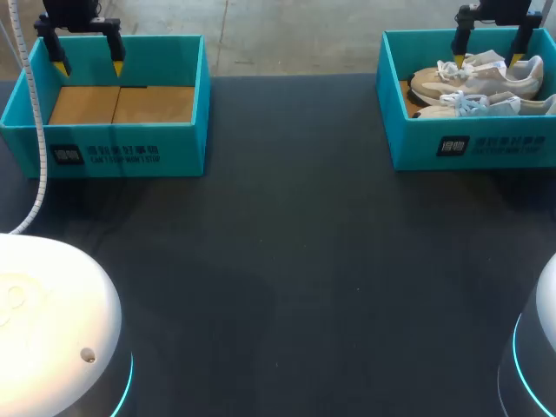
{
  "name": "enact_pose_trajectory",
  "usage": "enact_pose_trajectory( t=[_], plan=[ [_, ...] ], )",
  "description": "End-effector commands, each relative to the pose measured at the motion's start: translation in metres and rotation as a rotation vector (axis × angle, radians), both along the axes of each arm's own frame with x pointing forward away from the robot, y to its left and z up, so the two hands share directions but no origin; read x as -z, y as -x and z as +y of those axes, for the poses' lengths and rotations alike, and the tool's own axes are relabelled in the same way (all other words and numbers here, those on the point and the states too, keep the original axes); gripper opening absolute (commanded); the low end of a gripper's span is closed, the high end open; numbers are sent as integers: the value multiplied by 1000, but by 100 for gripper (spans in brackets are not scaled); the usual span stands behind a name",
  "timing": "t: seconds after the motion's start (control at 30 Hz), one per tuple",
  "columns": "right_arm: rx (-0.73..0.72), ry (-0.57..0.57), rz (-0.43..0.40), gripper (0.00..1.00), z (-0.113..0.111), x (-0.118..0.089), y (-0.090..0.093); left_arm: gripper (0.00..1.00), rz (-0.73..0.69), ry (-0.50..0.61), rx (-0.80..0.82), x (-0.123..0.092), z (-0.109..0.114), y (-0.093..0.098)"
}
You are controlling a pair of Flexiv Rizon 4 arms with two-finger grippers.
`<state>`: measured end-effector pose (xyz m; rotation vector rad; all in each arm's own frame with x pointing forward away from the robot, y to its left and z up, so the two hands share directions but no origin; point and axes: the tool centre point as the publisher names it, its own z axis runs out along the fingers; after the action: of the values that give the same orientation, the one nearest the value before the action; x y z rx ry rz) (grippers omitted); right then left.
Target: Take the shoe out of the shoebox, open the shoe tongue, remove and reinsert the insole, then place the shoe into the shoebox
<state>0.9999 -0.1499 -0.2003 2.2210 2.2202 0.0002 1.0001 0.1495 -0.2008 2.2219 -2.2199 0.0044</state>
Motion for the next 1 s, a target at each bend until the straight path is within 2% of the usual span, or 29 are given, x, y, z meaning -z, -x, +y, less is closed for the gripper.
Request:
enact_pose_trajectory(
  t=[0.03, 0.6, 1.0],
  plan=[
    [0, 0, 0, 100, 0, 0, 0, 100, 1, -1, 0, 0, 0, 0],
    [0, 0, 0, 100, 0, 0, 0, 100, 1, -1, 0, 0, 0, 0],
    [83, 45, 3, 100, -61, 4, -8, 100, 1, -1, 0, 0, 0, 0]
  ],
)
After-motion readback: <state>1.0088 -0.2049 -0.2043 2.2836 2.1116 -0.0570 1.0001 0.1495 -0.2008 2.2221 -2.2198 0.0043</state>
